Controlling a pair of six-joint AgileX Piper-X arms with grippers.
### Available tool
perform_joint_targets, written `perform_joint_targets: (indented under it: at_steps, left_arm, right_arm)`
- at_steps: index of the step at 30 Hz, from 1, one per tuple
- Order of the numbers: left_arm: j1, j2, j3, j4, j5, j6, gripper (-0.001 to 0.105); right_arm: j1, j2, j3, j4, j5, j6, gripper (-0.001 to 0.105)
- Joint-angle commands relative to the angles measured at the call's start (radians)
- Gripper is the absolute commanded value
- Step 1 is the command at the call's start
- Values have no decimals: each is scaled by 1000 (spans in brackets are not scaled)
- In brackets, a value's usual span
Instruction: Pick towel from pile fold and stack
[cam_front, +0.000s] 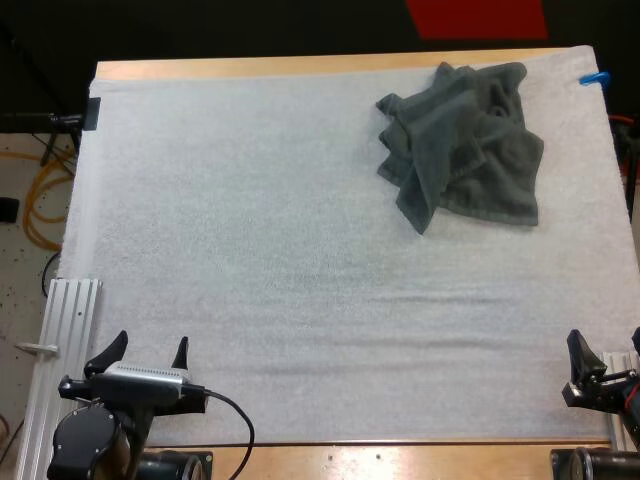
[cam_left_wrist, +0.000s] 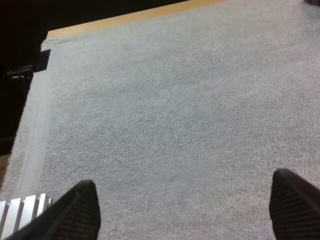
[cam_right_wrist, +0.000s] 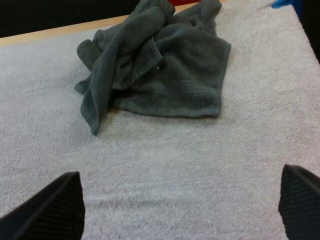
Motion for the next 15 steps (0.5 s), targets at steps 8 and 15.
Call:
perform_joint_targets:
  at_steps: [8,15]
  left_arm:
    - [-4,-135,-6,-21,22,-5,67]
    - [-4,-38,-31,-39,78,20,67]
  right_arm:
    - [-5,-38,0,-6,2,2,76]
    - [-5,6,-55,-4,2,28,76]
